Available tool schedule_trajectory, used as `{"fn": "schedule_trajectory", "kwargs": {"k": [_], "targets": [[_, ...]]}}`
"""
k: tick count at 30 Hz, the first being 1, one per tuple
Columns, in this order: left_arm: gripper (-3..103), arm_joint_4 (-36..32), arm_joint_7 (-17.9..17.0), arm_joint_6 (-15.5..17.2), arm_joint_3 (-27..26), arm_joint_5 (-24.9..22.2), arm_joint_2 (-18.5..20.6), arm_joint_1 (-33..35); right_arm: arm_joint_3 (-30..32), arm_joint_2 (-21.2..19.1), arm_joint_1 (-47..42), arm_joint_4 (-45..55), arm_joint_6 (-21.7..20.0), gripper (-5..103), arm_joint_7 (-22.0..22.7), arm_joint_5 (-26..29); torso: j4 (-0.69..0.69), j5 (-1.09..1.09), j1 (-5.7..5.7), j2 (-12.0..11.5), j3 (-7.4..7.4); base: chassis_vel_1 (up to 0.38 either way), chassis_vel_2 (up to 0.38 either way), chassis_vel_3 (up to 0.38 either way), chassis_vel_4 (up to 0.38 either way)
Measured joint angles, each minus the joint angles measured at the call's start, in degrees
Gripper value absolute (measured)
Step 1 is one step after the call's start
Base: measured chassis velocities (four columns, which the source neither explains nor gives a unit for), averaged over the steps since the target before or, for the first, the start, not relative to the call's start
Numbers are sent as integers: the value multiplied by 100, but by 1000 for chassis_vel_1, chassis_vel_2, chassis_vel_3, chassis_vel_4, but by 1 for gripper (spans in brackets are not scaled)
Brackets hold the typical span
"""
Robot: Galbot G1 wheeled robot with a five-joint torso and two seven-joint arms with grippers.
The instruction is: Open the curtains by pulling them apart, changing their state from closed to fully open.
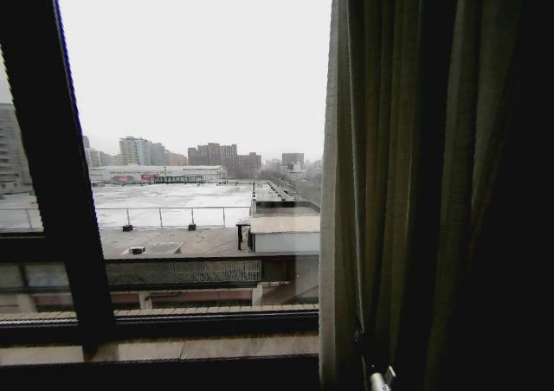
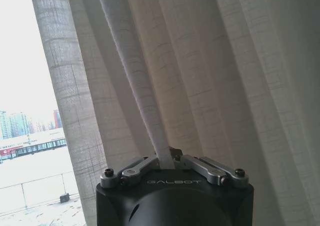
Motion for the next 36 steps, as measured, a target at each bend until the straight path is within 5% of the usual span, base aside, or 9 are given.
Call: {"fn": "schedule_trajectory", "kwargs": {"k": [36], "targets": [[100, -20, -3, 39, -59, -37, 22, -43, -5, 0, 211, -103, -57, 0, -4, 16, 0, 0, 0, 1, -1, -46, -41, 47, 45]]}}
